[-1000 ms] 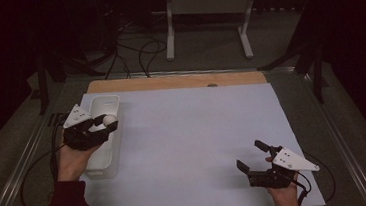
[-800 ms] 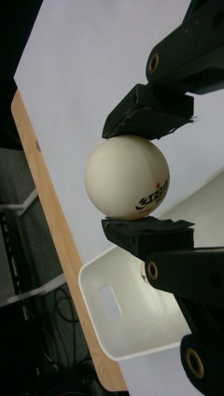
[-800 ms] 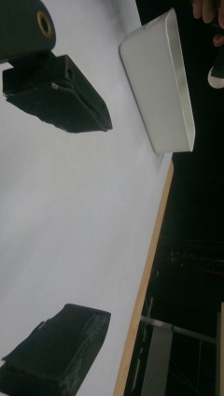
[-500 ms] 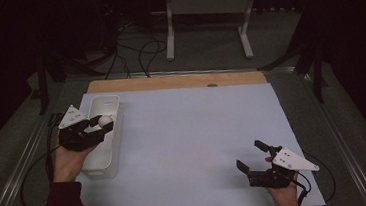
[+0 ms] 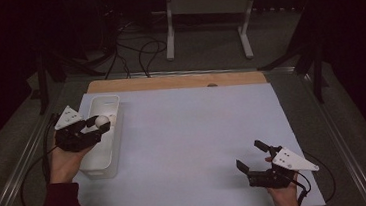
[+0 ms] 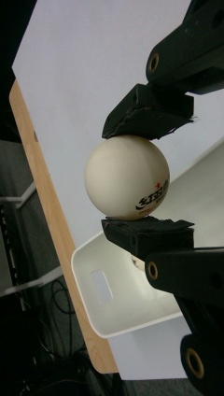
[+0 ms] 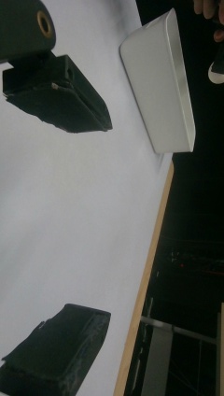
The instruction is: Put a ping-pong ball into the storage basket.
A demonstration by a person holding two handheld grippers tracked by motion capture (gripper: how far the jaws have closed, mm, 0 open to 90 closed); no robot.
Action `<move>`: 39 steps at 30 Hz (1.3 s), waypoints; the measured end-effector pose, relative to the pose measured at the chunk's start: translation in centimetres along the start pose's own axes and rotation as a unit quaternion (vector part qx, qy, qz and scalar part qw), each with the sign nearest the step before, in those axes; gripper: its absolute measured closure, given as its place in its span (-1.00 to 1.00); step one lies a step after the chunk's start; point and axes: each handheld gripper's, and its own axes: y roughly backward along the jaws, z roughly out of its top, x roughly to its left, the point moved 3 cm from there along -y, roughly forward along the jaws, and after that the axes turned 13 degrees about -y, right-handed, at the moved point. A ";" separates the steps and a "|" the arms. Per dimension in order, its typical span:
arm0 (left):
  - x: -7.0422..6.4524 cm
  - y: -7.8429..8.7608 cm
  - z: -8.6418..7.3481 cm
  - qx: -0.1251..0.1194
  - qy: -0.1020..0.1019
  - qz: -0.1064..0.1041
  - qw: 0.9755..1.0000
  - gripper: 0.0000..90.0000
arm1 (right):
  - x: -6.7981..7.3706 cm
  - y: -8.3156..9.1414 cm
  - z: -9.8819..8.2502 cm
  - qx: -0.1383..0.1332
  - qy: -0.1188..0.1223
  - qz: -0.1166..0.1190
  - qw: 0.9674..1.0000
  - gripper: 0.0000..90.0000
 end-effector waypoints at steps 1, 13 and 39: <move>0.0 0.0 0.0 0.000 0.001 0.000 1.000 0.14 | 0.0 0.0 0.0 0.000 0.000 0.000 1.000 -0.83; 0.4 0.5 -0.4 0.003 0.003 0.006 1.000 0.14 | 0.0 0.0 0.0 0.000 0.000 0.000 1.000 -0.84; 0.9 0.8 -1.0 0.009 0.010 0.015 1.000 0.13 | 0.0 0.0 0.0 0.000 0.000 0.000 1.000 -0.84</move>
